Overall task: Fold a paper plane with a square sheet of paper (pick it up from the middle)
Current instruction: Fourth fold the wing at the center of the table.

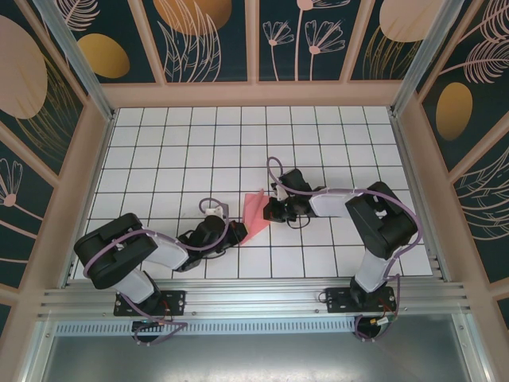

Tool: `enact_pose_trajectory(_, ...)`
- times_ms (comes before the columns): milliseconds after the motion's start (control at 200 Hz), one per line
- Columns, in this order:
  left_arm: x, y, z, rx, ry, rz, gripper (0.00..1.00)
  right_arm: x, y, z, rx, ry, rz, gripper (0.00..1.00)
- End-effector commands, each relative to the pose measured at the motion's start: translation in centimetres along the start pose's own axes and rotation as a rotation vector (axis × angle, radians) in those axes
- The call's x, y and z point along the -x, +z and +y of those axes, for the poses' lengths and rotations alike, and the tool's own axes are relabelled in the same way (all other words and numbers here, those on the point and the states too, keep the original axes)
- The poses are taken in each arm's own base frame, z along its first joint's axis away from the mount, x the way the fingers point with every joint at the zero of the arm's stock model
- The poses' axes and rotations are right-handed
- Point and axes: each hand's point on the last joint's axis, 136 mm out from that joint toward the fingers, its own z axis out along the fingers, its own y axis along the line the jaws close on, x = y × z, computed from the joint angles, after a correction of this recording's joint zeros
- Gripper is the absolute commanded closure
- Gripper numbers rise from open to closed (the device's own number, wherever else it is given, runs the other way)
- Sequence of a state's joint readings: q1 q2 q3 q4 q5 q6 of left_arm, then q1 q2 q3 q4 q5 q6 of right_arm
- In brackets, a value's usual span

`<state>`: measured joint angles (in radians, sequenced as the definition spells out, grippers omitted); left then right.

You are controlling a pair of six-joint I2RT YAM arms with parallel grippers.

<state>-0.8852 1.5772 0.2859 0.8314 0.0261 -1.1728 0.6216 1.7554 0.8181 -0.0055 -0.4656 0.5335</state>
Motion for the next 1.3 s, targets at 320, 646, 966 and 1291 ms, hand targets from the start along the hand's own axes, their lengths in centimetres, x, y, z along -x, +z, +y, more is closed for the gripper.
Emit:
enact_pose_trajectory(320, 0.3, -0.1, 0.2, -0.021, 0.018, 0.045, 0.99, 0.9, 0.1, -1.1, -0.085, -0.038, -0.009, 0.96)
enact_pose_trajectory(646, 0.4, -0.1, 0.7, -0.031, -0.007, 0.051, 1.00, 1.2, 0.3, -0.8, -0.085, -0.048, 0.000, 0.97)
enact_pose_trajectory(966, 0.3, -0.1, 0.9, -0.058, -0.034, 0.050, 1.00, 1.2, 0.4, -1.1, -0.096, -0.051, 0.008, 0.96)
enact_pose_trajectory(1291, 0.3, -0.2, 2.7, 0.016, -0.061, 0.031, 1.00, 1.5, 0.1, -0.4, -0.080, -0.053, 0.000, 0.96)
